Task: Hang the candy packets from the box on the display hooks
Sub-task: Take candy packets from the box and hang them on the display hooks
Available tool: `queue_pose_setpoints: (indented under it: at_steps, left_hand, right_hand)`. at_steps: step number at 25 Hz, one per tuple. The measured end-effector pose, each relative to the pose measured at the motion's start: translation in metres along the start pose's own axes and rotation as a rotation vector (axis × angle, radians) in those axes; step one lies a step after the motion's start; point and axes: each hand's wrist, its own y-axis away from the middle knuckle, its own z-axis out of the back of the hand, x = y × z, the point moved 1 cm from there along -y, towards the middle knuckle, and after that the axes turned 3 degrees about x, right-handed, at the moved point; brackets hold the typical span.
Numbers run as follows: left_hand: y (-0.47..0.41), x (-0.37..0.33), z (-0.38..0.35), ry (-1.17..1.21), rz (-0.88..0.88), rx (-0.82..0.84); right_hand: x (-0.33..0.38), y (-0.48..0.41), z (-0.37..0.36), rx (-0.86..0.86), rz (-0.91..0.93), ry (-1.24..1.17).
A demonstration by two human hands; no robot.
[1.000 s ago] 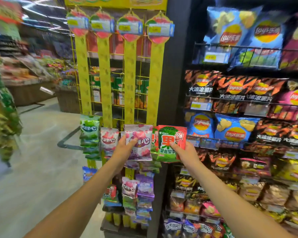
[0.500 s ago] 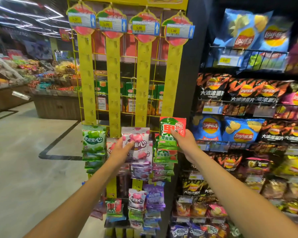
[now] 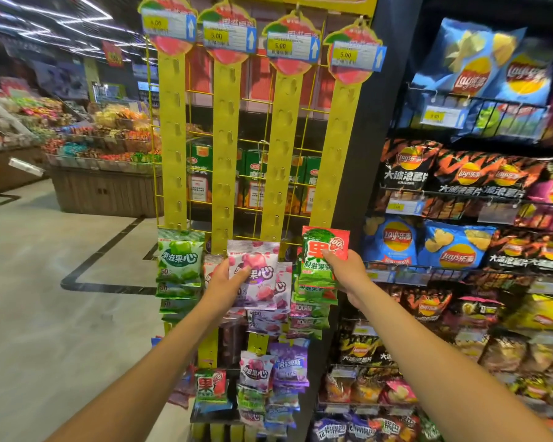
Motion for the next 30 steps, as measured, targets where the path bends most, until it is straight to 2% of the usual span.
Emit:
queue_pose_setpoints:
  at_steps: [4, 9, 12, 16, 20, 23, 30]
  left_hand:
    - [-0.002, 0.009, 0.002, -0.019, -0.005, -0.018]
    - [-0.010, 0.019, 0.004, -0.012, -0.048, 0.006]
    - [-0.014, 0.022, 0.003, 0.006, -0.031, 0.026]
    - [-0.016, 0.025, 0.003, 0.006, -0.045, 0.017]
    - [-0.017, 0.032, 0.006, 0.015, -0.037, 0.041]
    - [-0.007, 0.024, 0.004, 0.027, -0.012, 0.042]
    - [-0.004, 0.033, 0.004, 0.051, 0.041, 0.050]
  right_hand:
    - [-0.007, 0.003, -0.002, -0.010, 0.028, 0.035]
    - [0.023, -0.006, 0.004, -0.023, 0.152, -0.029]
    - [0.031, -0.011, 0.003, -0.078, 0.090, -0.015]
    - [0.010, -0.011, 0.000, -0.044, -0.047, 0.015]
    - [0.000, -0.006, -0.003, -0.028, -0.054, 0.018]
    - [-0.004, -0.001, -0.005, -0.083, 0.004, 0.124]
    - [-0.017, 0.004, 0.000, -0.226, 0.135, 0.535]
